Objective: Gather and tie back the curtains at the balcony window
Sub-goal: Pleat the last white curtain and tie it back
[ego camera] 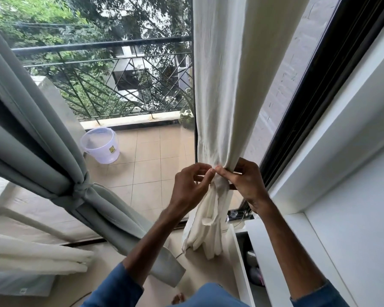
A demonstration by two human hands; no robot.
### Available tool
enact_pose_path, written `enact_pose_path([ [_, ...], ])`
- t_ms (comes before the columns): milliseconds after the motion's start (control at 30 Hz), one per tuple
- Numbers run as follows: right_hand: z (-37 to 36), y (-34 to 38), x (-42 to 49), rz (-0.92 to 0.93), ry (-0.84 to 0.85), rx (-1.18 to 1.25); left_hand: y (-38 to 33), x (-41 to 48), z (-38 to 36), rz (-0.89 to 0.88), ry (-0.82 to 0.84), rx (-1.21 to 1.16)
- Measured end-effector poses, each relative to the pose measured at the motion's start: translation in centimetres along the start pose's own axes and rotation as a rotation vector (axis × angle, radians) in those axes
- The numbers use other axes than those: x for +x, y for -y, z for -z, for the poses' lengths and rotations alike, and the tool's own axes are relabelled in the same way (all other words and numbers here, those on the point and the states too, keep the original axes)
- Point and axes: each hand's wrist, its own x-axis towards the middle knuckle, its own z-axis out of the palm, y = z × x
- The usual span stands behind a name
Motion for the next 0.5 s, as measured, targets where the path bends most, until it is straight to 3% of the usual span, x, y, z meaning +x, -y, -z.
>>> enact_pose_path([
  [200,0.6,-0.6,0.6,0.039,0.009,-0.045,-0.4,0.7,-0.4,-0.084,0.044,0.029],
  [367,1.6,-1.1,1.0,0.072,-0.016,-0.085,0.2,0.3,-0.4,-0.11,0.209,0.206],
  [500,2.0,-1.3,1.0,0.194,-0.094,-0.197,-1.4,1.2,0.3,-0.104,0.114,0.197],
])
